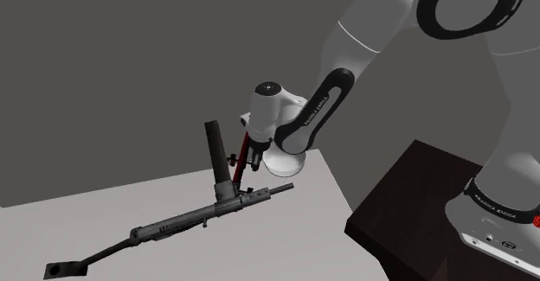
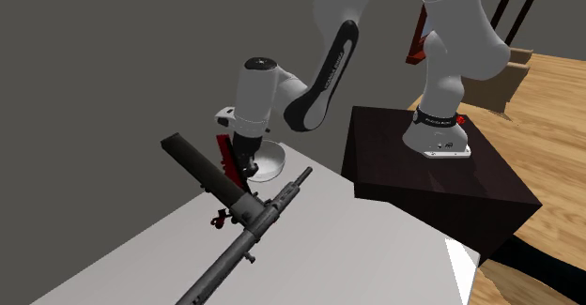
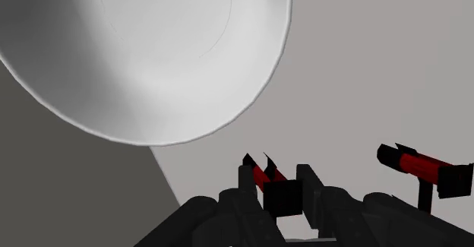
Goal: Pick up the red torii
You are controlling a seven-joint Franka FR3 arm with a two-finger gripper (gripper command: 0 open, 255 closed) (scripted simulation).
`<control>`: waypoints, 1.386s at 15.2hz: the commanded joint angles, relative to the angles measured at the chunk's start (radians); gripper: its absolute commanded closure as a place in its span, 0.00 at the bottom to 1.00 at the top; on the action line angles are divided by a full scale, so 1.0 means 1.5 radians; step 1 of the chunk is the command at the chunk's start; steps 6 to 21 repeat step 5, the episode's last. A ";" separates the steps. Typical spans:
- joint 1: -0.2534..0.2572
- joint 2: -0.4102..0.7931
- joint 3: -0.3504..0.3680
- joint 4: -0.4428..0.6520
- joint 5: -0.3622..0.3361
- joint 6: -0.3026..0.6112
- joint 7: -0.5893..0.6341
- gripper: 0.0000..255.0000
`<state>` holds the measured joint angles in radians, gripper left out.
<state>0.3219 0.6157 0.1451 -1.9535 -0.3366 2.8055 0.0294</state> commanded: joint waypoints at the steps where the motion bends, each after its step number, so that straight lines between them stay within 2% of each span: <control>1: -0.005 -0.018 0.006 -0.006 0.005 -0.011 -0.005 1.00; 21: -0.010 -0.033 0.013 -0.009 0.011 -0.024 -0.010 1.00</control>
